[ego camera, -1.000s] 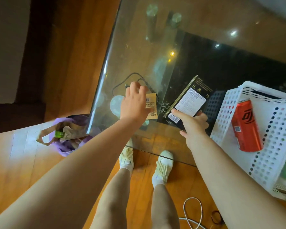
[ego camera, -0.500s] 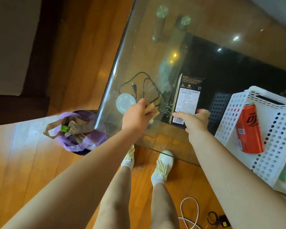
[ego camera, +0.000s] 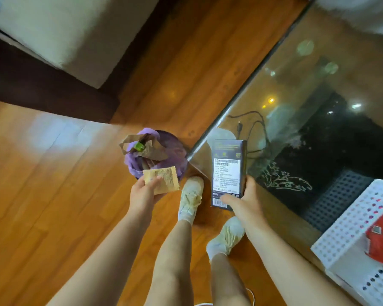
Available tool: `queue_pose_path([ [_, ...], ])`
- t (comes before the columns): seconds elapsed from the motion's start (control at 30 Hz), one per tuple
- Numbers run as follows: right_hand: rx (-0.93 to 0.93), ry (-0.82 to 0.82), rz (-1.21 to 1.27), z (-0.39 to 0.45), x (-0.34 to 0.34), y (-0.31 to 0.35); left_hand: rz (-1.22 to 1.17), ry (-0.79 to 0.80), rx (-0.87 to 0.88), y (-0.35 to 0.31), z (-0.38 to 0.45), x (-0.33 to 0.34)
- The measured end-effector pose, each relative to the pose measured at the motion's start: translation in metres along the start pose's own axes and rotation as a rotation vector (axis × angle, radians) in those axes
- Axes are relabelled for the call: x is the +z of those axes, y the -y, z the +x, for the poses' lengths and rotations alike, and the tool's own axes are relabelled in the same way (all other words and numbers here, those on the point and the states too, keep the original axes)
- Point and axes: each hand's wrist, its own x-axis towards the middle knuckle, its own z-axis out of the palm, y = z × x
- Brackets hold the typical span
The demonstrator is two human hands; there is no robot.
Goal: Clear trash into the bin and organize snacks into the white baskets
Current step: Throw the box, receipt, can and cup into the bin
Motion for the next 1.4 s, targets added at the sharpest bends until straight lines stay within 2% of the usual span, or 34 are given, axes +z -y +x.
queue_pose_path([
  [0.13, -0.074, 0.191, -0.165, -0.008, 0.054, 0.004, -0.023, -0.1, -0.048, 0.002, 0.023, -0.033],
  [0.27, -0.084, 0.184, -0.28, -0.001, 0.091, 0.013, -0.028, -0.163, -0.106, 0.0, 0.043, -0.046],
  [0.37, -0.135, 0.125, -0.411, 0.008, 0.109, 0.022, -0.032, -0.116, -0.118, -0.006, 0.053, -0.051],
  [0.43, -0.133, 0.151, -0.474, 0.015, 0.116, 0.026, -0.004, -0.058, -0.115, -0.01, 0.056, -0.053],
  [0.63, 0.014, 0.223, -0.569, 0.018, 0.112, 0.034, 0.091, -0.005, -0.167, -0.021, 0.051, -0.069],
  [0.8, 0.094, 0.267, -0.408, -0.002, 0.085, 0.042, 0.179, 0.092, -0.127, -0.041, 0.027, -0.075],
  [0.97, 0.074, 0.18, -0.315, -0.03, 0.048, 0.044, 0.419, 0.183, -0.008, -0.056, -0.004, -0.058],
  [1.2, 0.039, 0.023, -0.075, -0.063, -0.011, 0.001, 0.71, 0.449, 0.128, -0.039, -0.038, 0.011],
  [1.4, 0.024, -0.145, 0.168, -0.078, -0.075, -0.048, 0.861, 0.53, 0.223, -0.021, -0.079, 0.083],
])
